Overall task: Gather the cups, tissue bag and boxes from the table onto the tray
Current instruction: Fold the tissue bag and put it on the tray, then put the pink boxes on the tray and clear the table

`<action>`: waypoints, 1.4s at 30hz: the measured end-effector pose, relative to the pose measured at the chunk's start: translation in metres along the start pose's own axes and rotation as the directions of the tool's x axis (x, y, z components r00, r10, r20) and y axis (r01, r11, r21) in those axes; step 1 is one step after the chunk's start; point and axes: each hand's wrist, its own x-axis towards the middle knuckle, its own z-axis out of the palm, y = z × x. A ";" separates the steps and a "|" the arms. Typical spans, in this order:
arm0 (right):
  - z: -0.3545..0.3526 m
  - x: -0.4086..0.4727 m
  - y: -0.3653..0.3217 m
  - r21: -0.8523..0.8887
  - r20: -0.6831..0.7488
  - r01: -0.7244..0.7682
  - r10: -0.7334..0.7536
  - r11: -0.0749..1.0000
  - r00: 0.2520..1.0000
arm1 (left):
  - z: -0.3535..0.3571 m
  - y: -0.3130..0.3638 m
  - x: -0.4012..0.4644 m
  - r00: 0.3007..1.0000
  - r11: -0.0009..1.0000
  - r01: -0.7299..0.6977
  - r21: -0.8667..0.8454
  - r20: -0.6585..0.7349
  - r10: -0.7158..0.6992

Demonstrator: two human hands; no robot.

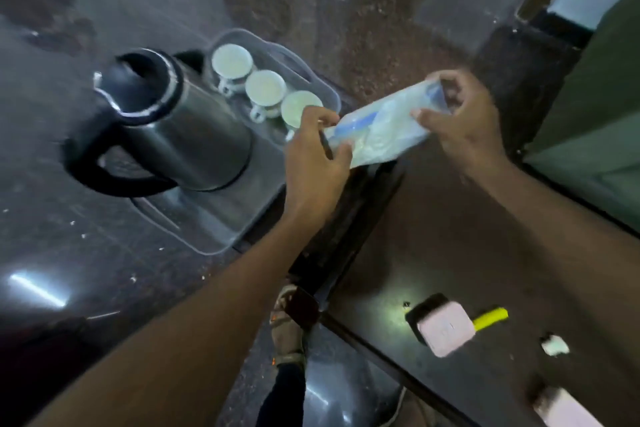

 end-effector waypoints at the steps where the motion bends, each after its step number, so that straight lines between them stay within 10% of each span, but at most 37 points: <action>1: 0.013 0.010 -0.023 -0.002 0.014 0.059 -0.059 0.998 0.998 | -0.019 0.000 0.002 0.996 1.000 0.022 -0.015 -0.083 -0.023; 5: 0.085 0.018 -0.088 -0.090 0.141 0.165 -0.152 0.982 0.978 | -0.085 -0.021 -0.011 0.955 0.987 0.159 -0.003 -0.254 -0.155; 15: 0.173 -0.035 -0.083 -0.207 0.286 0.253 -0.189 0.945 0.939 | -0.129 -0.081 -0.053 0.953 0.844 0.301 0.444 -0.173 -0.249; 25: 0.183 -0.043 -0.082 -0.501 0.397 0.589 -0.436 0.634 0.808 | -0.131 -0.092 -0.046 0.951 0.660 0.279 0.697 -0.107 -0.289; 32: 0.191 -0.049 -0.084 -0.390 0.674 0.604 -0.232 0.695 0.701 | -0.125 -0.085 -0.050 0.989 0.744 0.112 0.658 0.000 -0.148; 37: 0.195 -0.047 -0.088 -0.434 0.689 0.595 -0.177 0.677 0.703 | -0.116 -0.096 -0.027 0.905 0.772 0.287 0.568 0.104 -0.413; 42: 0.151 -0.053 -0.082 -0.429 0.486 0.530 -0.308 0.731 0.818 | -0.107 -0.068 -0.037 0.981 0.805 0.172 0.567 -0.023 -0.193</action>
